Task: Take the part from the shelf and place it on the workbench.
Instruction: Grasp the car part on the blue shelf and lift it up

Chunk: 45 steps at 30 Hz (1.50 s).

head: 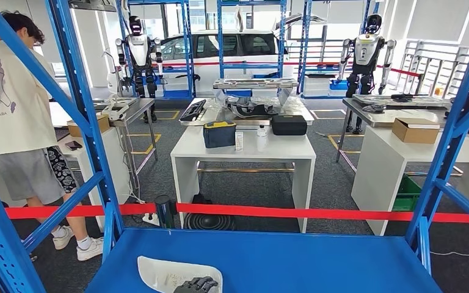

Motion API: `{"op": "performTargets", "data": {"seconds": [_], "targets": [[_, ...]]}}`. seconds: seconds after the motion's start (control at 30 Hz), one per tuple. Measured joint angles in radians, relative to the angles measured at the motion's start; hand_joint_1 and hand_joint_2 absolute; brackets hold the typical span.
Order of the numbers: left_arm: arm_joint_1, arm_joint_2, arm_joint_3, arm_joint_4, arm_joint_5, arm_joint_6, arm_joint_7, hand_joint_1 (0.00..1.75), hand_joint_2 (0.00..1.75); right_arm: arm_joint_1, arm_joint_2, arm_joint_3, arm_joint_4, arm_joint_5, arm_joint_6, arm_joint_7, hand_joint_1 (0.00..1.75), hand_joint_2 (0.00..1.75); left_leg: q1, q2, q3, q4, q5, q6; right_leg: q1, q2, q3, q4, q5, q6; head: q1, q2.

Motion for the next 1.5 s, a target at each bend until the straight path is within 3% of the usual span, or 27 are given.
{"op": "performTargets", "data": {"seconds": [0.53, 1.13, 1.5], "targets": [[-0.012, -0.007, 0.001, -0.002, -0.038, -0.007, -0.008, 0.00, 1.75, 0.000, 0.000, 0.000, 0.002, -0.003, 0.000, -0.001, 0.00, 0.00, 0.000, 0.000, 0.000, 0.000, 0.000, 0.000, 0.000, 0.000, 0.000, 0.000, 0.000, 0.000, 0.000, 0.000], [-0.011, -0.005, 0.000, 0.007, -0.110, -0.068, 0.121, 0.00, 1.75, 0.001, 0.000, 0.000, 0.002, -0.003, 0.000, 0.000, 0.00, 0.00, 0.000, 0.000, 0.000, 0.000, 0.000, 0.000, 0.000, 0.000, 0.000, 0.000, 0.000, 0.000, 0.000, 0.000], [-0.027, 0.044, 0.000, 0.009, -0.165, -0.123, 0.211, 0.00, 1.75, 0.004, 0.000, 0.000, 0.002, -0.001, 0.000, -0.001, 0.00, 0.00, 0.000, 0.000, 0.001, 0.000, -0.001, 0.000, 0.000, 0.000, 0.001, 0.000, 0.000, 0.000, 0.000, 0.000]]}}
